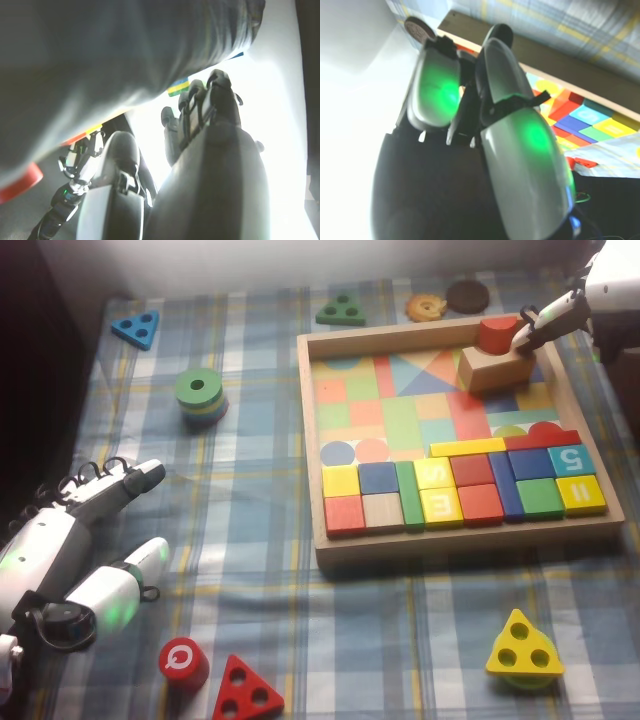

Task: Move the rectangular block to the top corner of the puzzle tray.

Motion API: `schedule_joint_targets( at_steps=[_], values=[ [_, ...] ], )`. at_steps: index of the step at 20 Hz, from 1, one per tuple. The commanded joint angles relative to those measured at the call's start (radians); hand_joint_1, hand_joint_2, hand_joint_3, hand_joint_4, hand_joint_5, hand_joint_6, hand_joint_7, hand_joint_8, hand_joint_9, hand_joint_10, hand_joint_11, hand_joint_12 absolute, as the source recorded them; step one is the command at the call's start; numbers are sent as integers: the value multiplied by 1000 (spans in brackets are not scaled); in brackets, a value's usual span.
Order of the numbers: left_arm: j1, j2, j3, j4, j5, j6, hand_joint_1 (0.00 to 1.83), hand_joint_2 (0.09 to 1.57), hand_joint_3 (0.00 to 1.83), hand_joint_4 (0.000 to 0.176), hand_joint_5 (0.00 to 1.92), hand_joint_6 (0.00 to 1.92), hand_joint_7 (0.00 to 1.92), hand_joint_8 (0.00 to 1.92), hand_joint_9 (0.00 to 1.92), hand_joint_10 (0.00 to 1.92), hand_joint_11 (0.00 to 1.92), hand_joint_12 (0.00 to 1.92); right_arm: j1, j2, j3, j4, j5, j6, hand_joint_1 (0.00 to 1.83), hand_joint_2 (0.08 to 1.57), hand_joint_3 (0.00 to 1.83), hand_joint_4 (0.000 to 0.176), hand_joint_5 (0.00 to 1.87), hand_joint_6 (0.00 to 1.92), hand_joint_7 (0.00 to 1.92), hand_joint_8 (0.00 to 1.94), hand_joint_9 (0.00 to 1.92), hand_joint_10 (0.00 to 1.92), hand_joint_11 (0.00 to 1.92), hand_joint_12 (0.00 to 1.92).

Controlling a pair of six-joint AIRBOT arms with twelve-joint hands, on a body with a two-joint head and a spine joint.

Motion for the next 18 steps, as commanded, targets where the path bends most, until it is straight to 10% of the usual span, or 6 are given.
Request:
schedule_joint_targets(
  at_steps=[1,3,18],
  values=[
    [-7,7,1,44,-110,-7,627,1409,2,65,385,1,235,2,130,2,0,0,14,-1,6,18,-29,-7,1535,1235,4,0,439,1,1294,1941,1535,1921,1597,1921],
    [-7,7,0,44,-110,-7,639,1411,1,48,396,5,247,5,150,9,0,0,14,-1,7,18,-33,-7,1505,1247,7,0,438,1,1297,1941,1526,1921,1581,1921],
    [-7,7,-1,45,-111,-7,616,1409,1,70,388,3,234,4,137,6,0,0,14,-2,79,58,-52,-7,1680,1198,0,0,436,5,1384,1941,1608,1921,1689,1921]
  ],
)
